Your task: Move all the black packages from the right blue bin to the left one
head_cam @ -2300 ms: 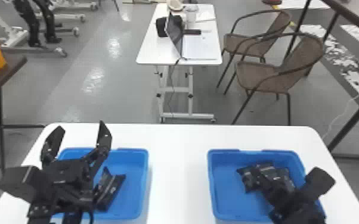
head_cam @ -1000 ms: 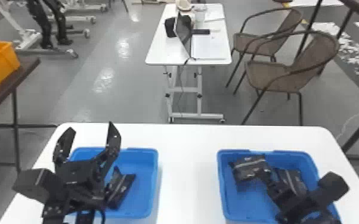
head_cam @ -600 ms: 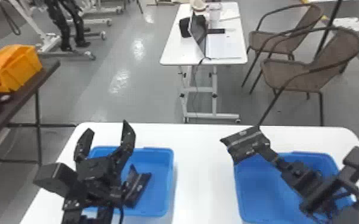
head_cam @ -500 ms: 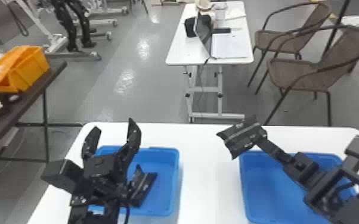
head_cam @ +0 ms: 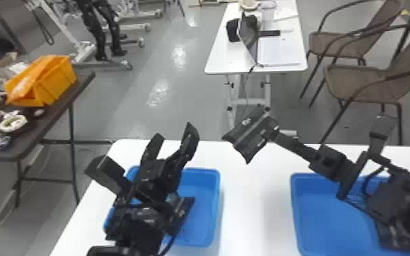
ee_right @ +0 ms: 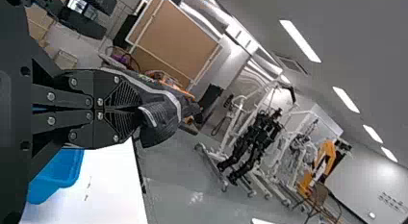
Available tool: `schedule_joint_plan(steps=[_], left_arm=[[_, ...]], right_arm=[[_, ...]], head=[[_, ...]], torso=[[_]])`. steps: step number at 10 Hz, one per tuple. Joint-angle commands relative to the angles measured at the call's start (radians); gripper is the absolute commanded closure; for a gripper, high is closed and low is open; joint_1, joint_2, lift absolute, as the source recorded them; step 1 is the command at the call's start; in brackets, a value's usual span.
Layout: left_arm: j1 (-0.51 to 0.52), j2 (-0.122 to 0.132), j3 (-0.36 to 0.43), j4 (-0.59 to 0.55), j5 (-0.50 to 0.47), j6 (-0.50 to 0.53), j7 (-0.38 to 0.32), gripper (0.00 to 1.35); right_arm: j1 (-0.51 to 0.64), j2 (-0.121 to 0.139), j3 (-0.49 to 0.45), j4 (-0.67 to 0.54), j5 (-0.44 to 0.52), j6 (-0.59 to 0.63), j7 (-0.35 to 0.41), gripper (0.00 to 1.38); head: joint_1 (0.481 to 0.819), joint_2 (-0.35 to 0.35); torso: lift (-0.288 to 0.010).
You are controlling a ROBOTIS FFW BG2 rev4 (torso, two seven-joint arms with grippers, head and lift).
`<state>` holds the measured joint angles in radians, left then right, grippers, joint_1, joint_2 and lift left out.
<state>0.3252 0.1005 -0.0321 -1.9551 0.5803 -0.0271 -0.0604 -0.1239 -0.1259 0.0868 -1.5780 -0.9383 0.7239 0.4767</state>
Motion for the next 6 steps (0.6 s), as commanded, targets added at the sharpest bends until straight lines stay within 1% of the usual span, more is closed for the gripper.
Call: schedule_joint_plan(steps=[1, 2, 3, 4, 5, 6], left_arm=[[-0.043, 0.01, 0.003, -0.002, 0.122, 0.116, -0.05, 0.13], [-0.06, 0.001, 0.015, -0.002, 0.144, 0.165, -0.092, 0.13], [-0.074, -0.015, 0.037, -0.002, 0.17, 0.222, -0.127, 0.13], [-0.083, -0.031, 0.055, -0.001, 0.205, 0.283, -0.162, 0.13], [-0.097, -0.044, 0.07, -0.001, 0.213, 0.346, -0.19, 0.14], [-0.106, -0.047, 0.072, 0.001, 0.233, 0.384, -0.203, 0.18]], right_arm=[[-0.051, 0.009, 0.039, 0.044, 0.015, 0.0, 0.031, 1.2], [-0.079, 0.009, 0.07, 0.07, 0.004, 0.0, 0.06, 1.2], [-0.095, 0.011, 0.096, 0.089, -0.013, -0.004, 0.077, 1.2], [-0.109, 0.009, 0.114, 0.095, -0.019, -0.004, 0.083, 1.2], [-0.117, 0.011, 0.126, 0.099, -0.033, -0.004, 0.088, 1.2], [-0.125, 0.011, 0.142, 0.112, -0.047, -0.006, 0.092, 1.2]], head=[[0.695, 0.203], [0.695, 0.198], [0.695, 0.195], [0.695, 0.199], [0.695, 0.202], [0.695, 0.202]], torso=[[-0.042], [-0.042], [-0.042], [-0.042], [-0.042], [-0.042]])
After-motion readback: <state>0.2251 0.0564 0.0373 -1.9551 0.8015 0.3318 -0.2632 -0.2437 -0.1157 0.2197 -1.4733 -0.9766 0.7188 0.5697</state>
